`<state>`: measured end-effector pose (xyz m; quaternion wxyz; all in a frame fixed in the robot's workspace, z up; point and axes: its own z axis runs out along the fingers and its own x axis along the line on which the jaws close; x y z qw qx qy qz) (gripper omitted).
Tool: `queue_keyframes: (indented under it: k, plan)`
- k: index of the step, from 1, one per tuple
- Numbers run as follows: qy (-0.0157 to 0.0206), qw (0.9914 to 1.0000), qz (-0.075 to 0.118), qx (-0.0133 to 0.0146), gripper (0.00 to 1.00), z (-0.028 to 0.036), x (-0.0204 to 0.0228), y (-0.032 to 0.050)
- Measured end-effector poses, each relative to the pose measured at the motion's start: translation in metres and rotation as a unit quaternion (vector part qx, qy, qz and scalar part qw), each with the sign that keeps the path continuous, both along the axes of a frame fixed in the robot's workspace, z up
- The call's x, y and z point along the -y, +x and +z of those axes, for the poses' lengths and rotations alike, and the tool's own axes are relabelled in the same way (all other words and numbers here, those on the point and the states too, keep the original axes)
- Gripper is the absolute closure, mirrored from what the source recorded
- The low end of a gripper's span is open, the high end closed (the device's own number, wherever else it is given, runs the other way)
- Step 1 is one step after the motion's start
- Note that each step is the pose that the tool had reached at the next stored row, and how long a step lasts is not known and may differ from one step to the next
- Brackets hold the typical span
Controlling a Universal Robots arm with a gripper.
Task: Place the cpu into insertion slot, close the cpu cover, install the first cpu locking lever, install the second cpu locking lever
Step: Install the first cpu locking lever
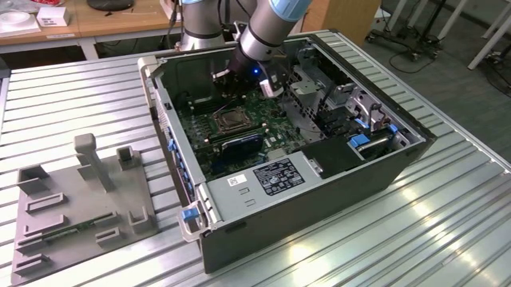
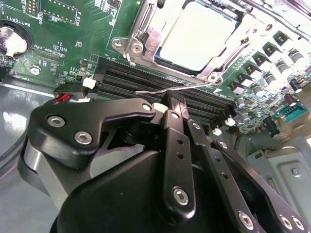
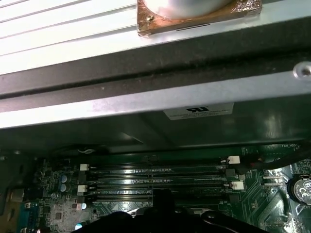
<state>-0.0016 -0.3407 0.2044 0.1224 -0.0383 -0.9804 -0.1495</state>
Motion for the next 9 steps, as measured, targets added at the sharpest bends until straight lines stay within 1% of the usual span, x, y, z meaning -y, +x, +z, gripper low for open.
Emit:
queue_keyframes:
  k: [9]
  plan:
    - [0.0,1.0,0.0,0.0,0.89,-0.0041,0.0,0.0009]
